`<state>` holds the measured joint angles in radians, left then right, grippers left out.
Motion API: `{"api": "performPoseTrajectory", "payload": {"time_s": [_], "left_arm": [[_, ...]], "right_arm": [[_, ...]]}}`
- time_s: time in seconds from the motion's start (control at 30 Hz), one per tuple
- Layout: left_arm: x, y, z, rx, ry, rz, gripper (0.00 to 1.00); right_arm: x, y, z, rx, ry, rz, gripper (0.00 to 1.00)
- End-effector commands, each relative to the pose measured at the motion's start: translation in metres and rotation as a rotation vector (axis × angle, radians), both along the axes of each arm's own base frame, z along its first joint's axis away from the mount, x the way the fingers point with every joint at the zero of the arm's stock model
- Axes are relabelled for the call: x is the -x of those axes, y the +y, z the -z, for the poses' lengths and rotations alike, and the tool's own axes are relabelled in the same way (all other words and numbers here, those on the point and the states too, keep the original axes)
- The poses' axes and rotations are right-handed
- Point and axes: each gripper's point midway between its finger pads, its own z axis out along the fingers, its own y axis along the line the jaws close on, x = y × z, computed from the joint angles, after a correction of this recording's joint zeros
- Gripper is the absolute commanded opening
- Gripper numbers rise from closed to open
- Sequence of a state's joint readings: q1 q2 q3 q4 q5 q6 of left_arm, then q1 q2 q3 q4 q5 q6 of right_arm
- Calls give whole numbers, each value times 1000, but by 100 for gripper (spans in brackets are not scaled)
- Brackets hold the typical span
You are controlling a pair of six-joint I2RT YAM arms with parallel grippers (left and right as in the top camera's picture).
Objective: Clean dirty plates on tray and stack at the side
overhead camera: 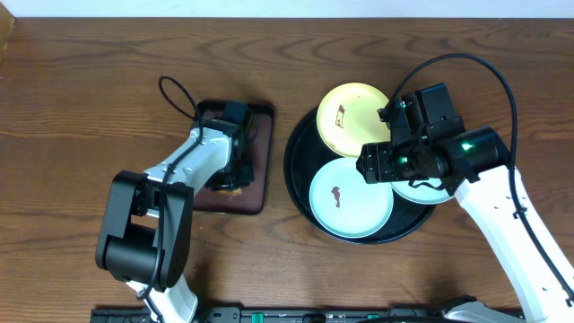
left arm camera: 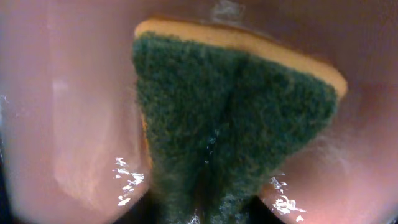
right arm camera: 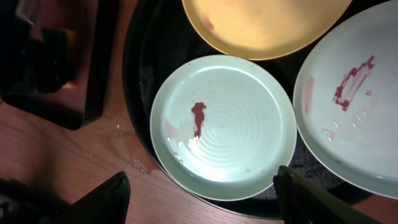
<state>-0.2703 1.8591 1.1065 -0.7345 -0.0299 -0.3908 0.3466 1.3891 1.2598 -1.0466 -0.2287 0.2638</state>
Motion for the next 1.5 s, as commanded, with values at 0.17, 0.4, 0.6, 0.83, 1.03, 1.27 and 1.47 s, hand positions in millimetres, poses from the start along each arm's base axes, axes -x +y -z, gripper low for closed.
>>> {"api": "performPoseTrajectory", "payload": {"time_s": [0.17,0.4,0.6,0.83,1.03,1.27,1.47], "left_arm": [[3,-1,-20,26,5,-2,8],[-8,-1,-56,39,-121,8,66],[-14,2,-26,15,-135,23,64],[-9,3,11,0,-76,24,13],[-22,-3,-24,27,-124,34,7],[-29,-5,-68,47,-209,50,57],[-9,0,-54,32,-140,23,60]], "right_arm": [[-4,-1,-1,9,-18,19,74],[-5,0,-2,9,-29,11,75],[-7,0,-3,6,-34,11,79],[-7,0,-3,6,-34,11,85],[-7,0,-3,6,-34,11,86],[-5,-9,4,32,2,61,85],[11,-30,64,87,212,164,66]]}}
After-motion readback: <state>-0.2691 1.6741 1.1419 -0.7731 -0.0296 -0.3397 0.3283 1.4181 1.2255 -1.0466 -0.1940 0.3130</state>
